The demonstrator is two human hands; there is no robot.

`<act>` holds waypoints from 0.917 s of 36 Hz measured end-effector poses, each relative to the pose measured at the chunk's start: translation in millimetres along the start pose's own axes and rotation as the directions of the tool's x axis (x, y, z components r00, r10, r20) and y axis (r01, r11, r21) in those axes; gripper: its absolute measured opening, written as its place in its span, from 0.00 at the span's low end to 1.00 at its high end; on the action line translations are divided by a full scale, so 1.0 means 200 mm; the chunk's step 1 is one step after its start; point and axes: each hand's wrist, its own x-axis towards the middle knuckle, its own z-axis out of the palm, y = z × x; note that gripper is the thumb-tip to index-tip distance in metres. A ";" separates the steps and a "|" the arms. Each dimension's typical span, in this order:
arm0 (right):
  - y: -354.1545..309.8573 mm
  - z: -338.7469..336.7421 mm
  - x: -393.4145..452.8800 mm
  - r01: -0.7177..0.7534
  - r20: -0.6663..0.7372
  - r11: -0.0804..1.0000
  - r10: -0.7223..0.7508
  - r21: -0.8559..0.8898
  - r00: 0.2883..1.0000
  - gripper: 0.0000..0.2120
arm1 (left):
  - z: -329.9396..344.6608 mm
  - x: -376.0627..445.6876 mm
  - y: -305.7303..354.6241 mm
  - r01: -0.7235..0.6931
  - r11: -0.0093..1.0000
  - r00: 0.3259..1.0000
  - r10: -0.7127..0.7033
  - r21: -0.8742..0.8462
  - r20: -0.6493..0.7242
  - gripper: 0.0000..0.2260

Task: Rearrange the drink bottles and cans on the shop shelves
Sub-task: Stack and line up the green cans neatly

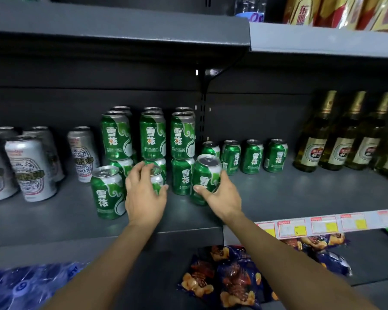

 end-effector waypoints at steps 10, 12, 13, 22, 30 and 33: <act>-0.05 0.12 -0.05 0.032 0.128 0.997 -0.022 -0.075 0.992 0.30 | 0.01 -0.02 -0.02 -0.081 0.996 0.995 0.082 0.033 -0.056 0.26; -0.03 0.13 -0.05 0.020 0.128 0.998 -0.012 -0.063 0.992 0.29 | 0.02 -0.05 0.01 -0.143 0.989 0.977 0.146 0.027 -0.156 0.26; -0.03 0.13 -0.05 0.028 0.134 0.997 -0.018 -0.074 0.991 0.29 | 0.02 -0.07 0.04 -0.198 0.980 0.960 0.193 -0.006 -0.205 0.24; 0.10 -0.10 0.06 0.003 -0.263 1.000 -0.001 0.007 0.965 0.21 | 0.18 -0.22 0.45 -0.316 0.837 0.947 0.304 -0.448 -0.100 0.17; 0.37 -0.32 0.34 -0.091 -0.233 0.969 0.037 -0.228 0.972 0.17 | 0.55 -0.14 0.66 0.366 0.770 0.911 -0.181 -0.523 0.371 0.38; 0.38 -0.38 0.46 -0.023 -0.189 0.943 -0.043 -0.332 0.981 0.19 | 0.69 -0.01 0.65 0.465 0.742 0.876 -0.307 -0.483 0.372 0.39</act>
